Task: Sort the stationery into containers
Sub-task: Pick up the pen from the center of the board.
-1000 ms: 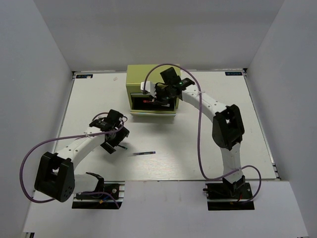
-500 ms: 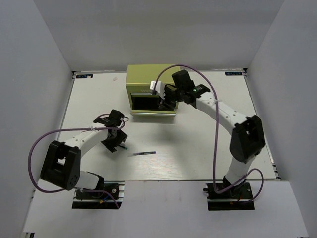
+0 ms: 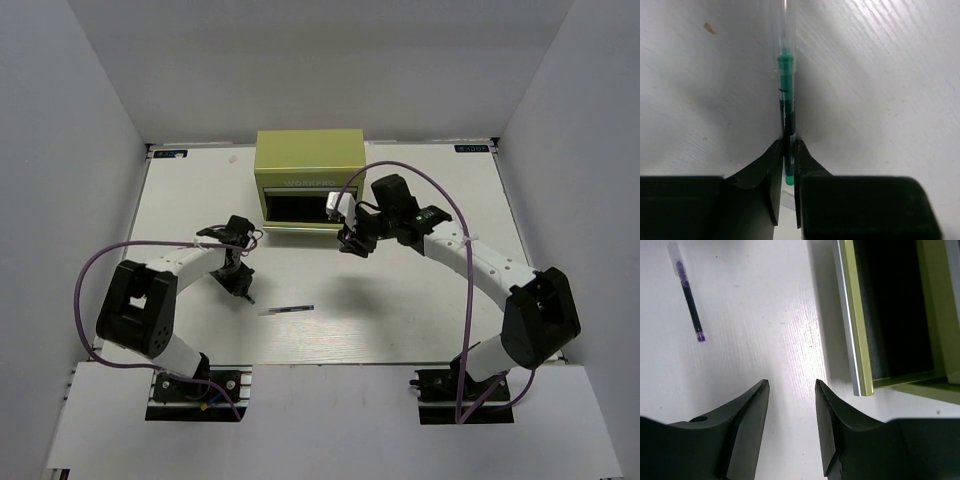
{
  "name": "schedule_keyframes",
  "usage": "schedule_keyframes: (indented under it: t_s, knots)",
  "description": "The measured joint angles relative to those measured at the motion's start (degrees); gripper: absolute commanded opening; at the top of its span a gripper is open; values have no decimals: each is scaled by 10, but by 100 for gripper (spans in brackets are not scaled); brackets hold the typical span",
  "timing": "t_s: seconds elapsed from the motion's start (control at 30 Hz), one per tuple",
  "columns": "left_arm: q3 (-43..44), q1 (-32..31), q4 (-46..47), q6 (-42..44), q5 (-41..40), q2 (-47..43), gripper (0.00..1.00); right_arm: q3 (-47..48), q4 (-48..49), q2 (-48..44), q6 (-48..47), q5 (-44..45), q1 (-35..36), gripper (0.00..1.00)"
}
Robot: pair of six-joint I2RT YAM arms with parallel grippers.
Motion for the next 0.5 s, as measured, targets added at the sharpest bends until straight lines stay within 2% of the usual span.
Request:
schedule_keyframes:
  t_s: [0.2,0.27,0.33,0.37,0.4,0.5]
  knots:
    - [13,1,-8,12,1,14,1,-18,0,-22,11,0,-4,50]
    - [13,1,-8,12,2,13,0,-19,1,-27,13,0,-5,50]
    - [11,1,-8,12,4,8,0,-22,4,-31,18,0,-8,57]
    - [11,0,-7,12,4,6,0,-23,5,-32,21,1,-8,66]
    - [11,-1,-5,12,6,2,0,-24,5,-33,24,2,-10,68]
    - [16,-5,-5,12,20,-32,0,-25,7,-33,26,10,-13,70]
